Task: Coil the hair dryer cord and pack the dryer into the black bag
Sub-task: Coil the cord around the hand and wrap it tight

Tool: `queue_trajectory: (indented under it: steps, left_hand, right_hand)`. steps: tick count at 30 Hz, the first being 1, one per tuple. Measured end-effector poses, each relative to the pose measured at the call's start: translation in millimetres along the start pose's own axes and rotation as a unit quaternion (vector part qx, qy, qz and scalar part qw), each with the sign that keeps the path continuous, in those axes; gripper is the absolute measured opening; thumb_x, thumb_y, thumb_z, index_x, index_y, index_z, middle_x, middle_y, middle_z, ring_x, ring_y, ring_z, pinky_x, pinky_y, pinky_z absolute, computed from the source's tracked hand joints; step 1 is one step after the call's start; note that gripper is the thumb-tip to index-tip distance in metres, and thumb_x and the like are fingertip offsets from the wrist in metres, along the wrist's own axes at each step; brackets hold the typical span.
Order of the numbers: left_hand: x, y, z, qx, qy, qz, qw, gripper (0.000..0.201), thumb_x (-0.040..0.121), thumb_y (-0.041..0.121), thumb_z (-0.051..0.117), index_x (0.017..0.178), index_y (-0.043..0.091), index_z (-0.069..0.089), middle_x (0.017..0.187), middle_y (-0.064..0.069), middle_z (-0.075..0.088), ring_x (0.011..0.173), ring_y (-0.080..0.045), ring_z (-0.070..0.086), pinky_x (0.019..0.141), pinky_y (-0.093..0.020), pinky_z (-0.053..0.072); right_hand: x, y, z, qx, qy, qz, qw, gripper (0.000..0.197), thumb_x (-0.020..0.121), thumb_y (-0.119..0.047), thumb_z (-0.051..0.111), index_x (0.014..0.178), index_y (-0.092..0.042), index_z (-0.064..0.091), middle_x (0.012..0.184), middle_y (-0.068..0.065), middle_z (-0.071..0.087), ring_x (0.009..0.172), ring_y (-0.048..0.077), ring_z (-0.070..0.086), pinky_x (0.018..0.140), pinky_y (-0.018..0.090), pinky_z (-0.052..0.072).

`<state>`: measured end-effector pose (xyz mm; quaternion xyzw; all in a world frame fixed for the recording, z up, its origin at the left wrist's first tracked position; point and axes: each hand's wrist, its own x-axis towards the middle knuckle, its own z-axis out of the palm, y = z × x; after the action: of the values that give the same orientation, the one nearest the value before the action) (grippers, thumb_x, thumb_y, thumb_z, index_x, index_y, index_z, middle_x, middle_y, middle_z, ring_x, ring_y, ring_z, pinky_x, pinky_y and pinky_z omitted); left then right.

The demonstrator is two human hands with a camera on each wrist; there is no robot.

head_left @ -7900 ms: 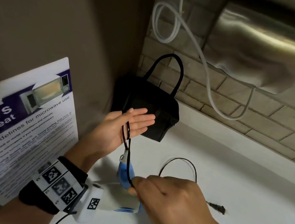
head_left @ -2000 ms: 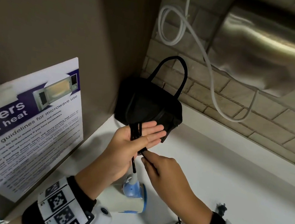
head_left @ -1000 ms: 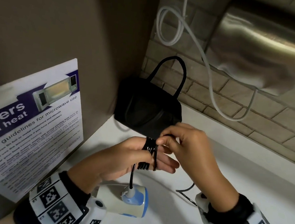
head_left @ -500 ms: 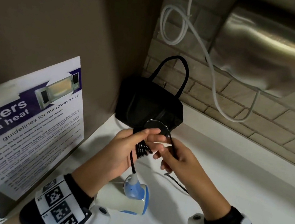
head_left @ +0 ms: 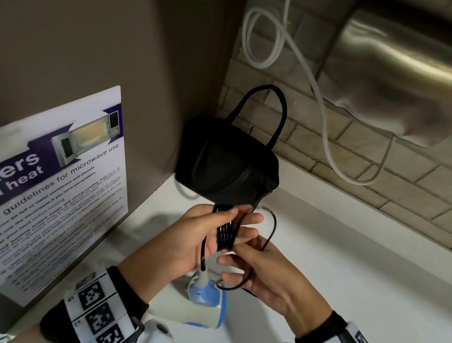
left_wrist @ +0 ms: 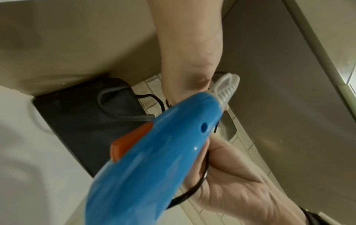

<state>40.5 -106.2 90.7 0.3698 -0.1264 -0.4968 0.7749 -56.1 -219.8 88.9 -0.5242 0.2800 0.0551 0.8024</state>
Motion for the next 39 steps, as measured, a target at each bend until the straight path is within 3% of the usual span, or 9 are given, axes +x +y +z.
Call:
queue_trajectory:
  steps: [4, 8, 14, 17, 20, 28, 30, 33, 39]
  left_hand:
    - [0, -2, 0, 0.035, 0.032, 0.005, 0.999, 0.018, 0.095, 0.014, 0.048, 0.095, 0.006, 0.064, 0.070, -0.002, 0.062, 0.059, -0.015, 0.062, 0.050, -0.030, 0.033]
    - [2, -2, 1, 0.052, 0.059, 0.029, 0.996, 0.022, 0.098, 0.012, 0.042, 0.104, 0.000, 0.061, 0.060, 0.002, 0.046, 0.051, -0.010, 0.044, 0.058, -0.025, 0.048]
    - [5, 3, -8, 0.078, 0.091, 0.038, 0.992, 0.025, 0.100, 0.007, 0.040, 0.102, 0.001, 0.065, 0.071, -0.006, 0.066, 0.052, -0.012, 0.058, 0.063, -0.023, 0.054]
    - [6, 2, -5, 0.061, 0.074, 0.044, 0.994, 0.028, 0.099, 0.006, 0.038, 0.111, -0.002, 0.062, 0.094, -0.013, 0.074, 0.064, -0.014, 0.067, 0.068, -0.025, 0.055]
    - [8, 3, -11, 0.000, 0.087, 0.064, 0.994, 0.029, 0.098, 0.005, 0.040, 0.120, -0.009, 0.054, 0.106, -0.014, 0.073, 0.071, -0.014, 0.066, 0.079, -0.028, 0.052]
    - [14, 14, -19, -0.147, 0.112, 0.136, 0.973, 0.036, 0.099, -0.002, 0.033, 0.127, -0.024, 0.036, 0.115, -0.031, 0.063, 0.091, -0.028, 0.073, 0.071, -0.030, 0.060]
    - [15, 14, -20, -0.141, 0.098, 0.129, 0.977, 0.038, 0.099, -0.001, 0.030, 0.130, -0.025, 0.032, 0.119, -0.031, 0.060, 0.098, -0.031, 0.070, 0.077, -0.032, 0.059]
    - [16, 10, -22, -0.108, 0.095, 0.126, 0.982, 0.033, 0.099, -0.001, 0.031, 0.123, -0.021, 0.039, 0.123, -0.035, 0.057, 0.103, -0.036, 0.067, 0.087, -0.037, 0.057]
    - [14, 11, -26, -0.044, 0.108, 0.130, 0.985, 0.026, 0.099, 0.000, 0.035, 0.121, -0.010, 0.043, 0.116, -0.034, 0.062, 0.105, -0.040, 0.066, 0.092, -0.042, 0.053]
  right_hand:
    - [0, 3, -1, -0.078, -0.027, -0.013, 0.997, 0.019, 0.097, -0.024, 0.051, 0.083, -0.023, 0.065, 0.079, 0.003, 0.065, 0.065, 0.013, 0.061, 0.057, 0.025, 0.052]
    - [0, -17, -15, -0.290, -0.018, -0.080, 0.954, 0.017, 0.092, -0.016, 0.059, 0.107, -0.010, 0.060, 0.073, -0.001, 0.054, 0.054, 0.004, 0.044, 0.050, 0.017, 0.037]
    - [-19, -50, -33, -0.270, -0.106, -0.177, 0.940, 0.040, 0.083, -0.052, 0.062, 0.096, -0.015, 0.067, 0.065, -0.001, 0.032, 0.055, 0.008, 0.028, 0.053, 0.018, 0.029]
    - [-20, -53, -29, -0.280, -0.081, -0.206, 0.934, 0.035, 0.091, -0.045, 0.046, 0.090, -0.017, 0.066, 0.060, -0.003, 0.029, 0.054, 0.010, 0.024, 0.052, 0.020, 0.027]
    - [-25, -46, -24, -0.409, -0.085, -0.186, 0.889, 0.028, 0.098, -0.038, 0.042, 0.097, -0.025, 0.067, 0.059, 0.000, 0.030, 0.056, 0.019, 0.026, 0.052, 0.023, 0.027]
    - [-50, -17, -2, -0.660, -0.154, -0.126, 0.724, 0.029, 0.098, -0.021, 0.045, 0.111, -0.039, 0.065, 0.063, -0.043, 0.051, 0.069, -0.014, 0.052, 0.069, 0.010, 0.040]
    - [-55, -16, 4, -0.657, -0.158, -0.148, 0.722, 0.037, 0.093, -0.012, 0.045, 0.108, -0.040, 0.064, 0.070, -0.038, 0.053, 0.079, -0.008, 0.057, 0.074, 0.014, 0.045]
    - [-61, -29, 10, -0.613, -0.141, -0.217, 0.747, 0.039, 0.089, 0.002, 0.047, 0.098, -0.030, 0.067, 0.065, -0.028, 0.053, 0.064, 0.000, 0.052, 0.062, 0.009, 0.035]
    - [-59, -58, 2, -0.554, -0.021, -0.331, 0.764, 0.022, 0.095, -0.027, 0.044, 0.089, -0.036, 0.063, 0.059, -0.011, 0.048, 0.054, 0.007, 0.044, 0.056, 0.012, 0.035]
